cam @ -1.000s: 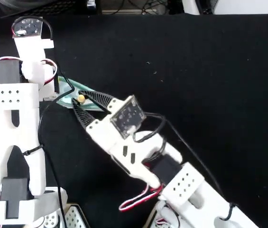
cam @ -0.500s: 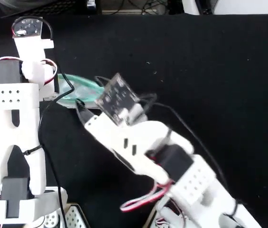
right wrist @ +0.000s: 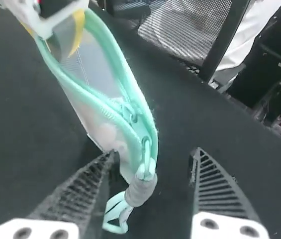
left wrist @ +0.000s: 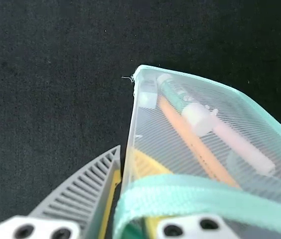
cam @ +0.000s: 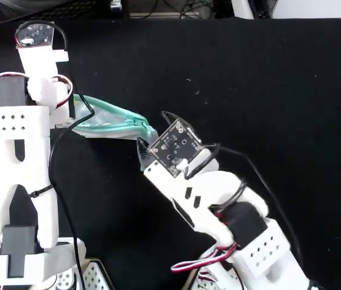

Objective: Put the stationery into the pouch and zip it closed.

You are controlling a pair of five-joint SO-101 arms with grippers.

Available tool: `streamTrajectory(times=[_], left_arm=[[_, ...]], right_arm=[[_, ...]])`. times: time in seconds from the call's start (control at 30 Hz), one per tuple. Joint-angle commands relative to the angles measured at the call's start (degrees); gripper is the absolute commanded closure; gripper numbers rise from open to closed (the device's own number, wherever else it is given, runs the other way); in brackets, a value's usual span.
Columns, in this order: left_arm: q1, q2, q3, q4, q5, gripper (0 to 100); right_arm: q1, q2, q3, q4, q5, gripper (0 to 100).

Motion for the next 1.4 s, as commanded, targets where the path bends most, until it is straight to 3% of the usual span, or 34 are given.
streamTrajectory(times=[0.0, 0.27, 0.53, 0.73, 0.93, 1.37], left_arm=[[-1.1, 0.1, 0.0, 0.2, -0.1, 97], [-1.1, 0.1, 0.0, 0.2, -0.1, 97], [-1.1, 0.1, 0.0, 0.3, -0.1, 97], [-1.2, 0.1, 0.0, 0.3, -0.1, 97], [-1.2, 0.1, 0.0, 0.4, -0.1, 97], [-0.7, -0.4, -0.6, 0.4, 0.0, 97]], right_arm=[[0.7, -1.0, 0.2, -2.5, 0.6, 76.5], [1.0, -0.9, 4.0, -3.0, 9.0, 77.6], [2.6, -0.9, 4.5, -7.0, 15.4, 98.7], [8.1, -1.5, 3.7, -6.7, 15.9, 98.6], [8.3, -1.4, 3.2, -7.2, 15.9, 98.6], [4.3, 5.0, 3.7, -23.4, 15.4, 98.6]])
